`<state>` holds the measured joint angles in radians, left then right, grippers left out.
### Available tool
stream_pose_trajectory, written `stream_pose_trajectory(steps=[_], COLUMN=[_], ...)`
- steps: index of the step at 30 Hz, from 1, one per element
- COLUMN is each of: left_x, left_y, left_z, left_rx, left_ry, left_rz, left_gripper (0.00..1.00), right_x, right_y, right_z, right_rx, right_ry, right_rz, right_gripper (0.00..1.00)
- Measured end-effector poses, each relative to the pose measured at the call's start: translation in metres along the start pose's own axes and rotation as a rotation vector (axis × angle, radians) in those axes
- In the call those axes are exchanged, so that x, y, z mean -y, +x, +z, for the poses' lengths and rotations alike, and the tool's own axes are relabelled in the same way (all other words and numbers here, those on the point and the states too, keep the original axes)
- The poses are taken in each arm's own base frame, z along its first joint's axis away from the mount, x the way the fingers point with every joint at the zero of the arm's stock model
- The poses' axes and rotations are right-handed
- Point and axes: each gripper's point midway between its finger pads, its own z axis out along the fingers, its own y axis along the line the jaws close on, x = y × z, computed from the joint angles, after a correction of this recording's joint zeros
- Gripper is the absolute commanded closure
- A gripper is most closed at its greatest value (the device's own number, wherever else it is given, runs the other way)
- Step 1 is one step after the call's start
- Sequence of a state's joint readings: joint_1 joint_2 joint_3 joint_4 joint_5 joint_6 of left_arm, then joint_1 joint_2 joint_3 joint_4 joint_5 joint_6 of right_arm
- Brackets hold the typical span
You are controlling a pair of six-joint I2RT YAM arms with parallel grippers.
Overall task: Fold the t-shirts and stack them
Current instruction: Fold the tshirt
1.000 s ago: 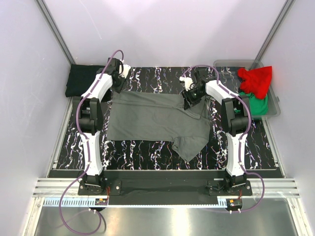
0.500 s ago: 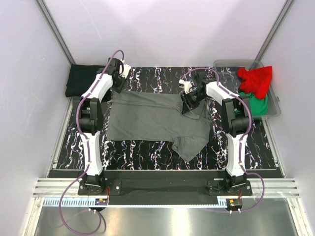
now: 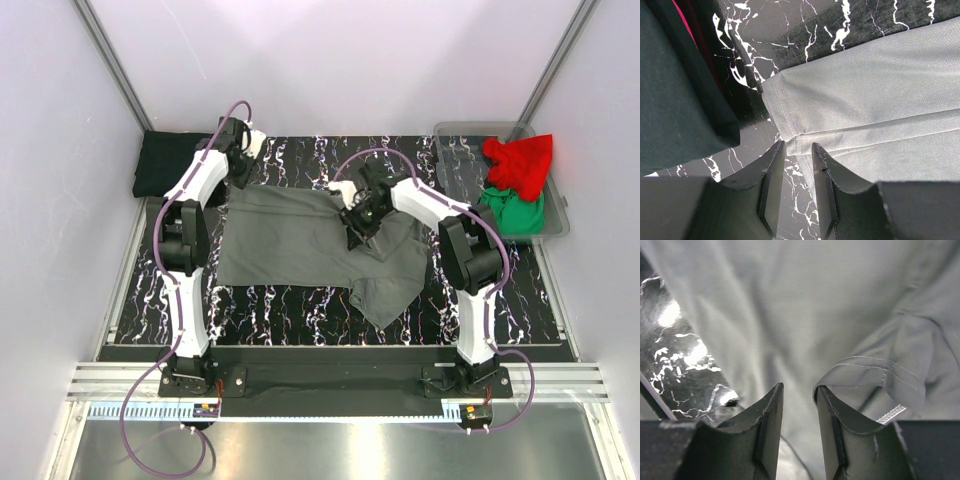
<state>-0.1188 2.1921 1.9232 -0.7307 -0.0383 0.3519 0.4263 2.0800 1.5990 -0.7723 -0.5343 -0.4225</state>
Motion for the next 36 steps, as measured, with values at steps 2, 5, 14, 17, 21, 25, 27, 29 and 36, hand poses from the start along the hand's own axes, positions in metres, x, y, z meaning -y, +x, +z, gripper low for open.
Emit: stream_pose_trajectory(steps=[2,5,14,17,21,25,27,29,36], left_x=[0.0,0.0,0.0,0.0,0.001,0.003,0.004,0.005,0.008], left_y=[0.0,0.001,0.004,0.002,0.001,0.0,0.0,0.002,0.007], left_z=[0.0,0.0,-0.009,-0.011,-0.012,-0.012,-0.012,-0.012,-0.013], left_rx=[0.0,-0.001,0.0,0.005,0.007,0.007,0.006,-0.001,-0.014], left_ry=[0.0,0.001,0.0,-0.002,-0.002,-0.003,-0.004,-0.004,-0.005], left_rz=[0.0,0.0,0.014,0.017,0.026,0.039,0.046,0.051,0.062], left_gripper=[0.66,0.66,0.66,0.66,0.66,0.66,0.66,0.66,0.66], right_x=[-0.012,-0.014,0.031,0.054,0.073,0.071,0.071,0.071,0.073], right_y=[0.0,0.003,0.006,-0.002,-0.01,-0.013,-0.016,-0.02,-0.021], right_z=[0.005,0.01,-0.014,-0.032,-0.049,-0.048,-0.044,-0.04,-0.03], right_rx=[-0.014,-0.033,0.002,0.049,0.093,0.099,0.101,0.106,0.102], right_ry=[0.001,0.017,0.105,0.147,0.186,0.174,0.163,0.147,0.111], right_rz=[-0.032,-0.048,0.024,0.051,0.065,0.059,0.056,0.053,0.06], right_gripper=[0.6,0.61,0.61,0.61,0.62,0.61,0.6,0.6,0.59])
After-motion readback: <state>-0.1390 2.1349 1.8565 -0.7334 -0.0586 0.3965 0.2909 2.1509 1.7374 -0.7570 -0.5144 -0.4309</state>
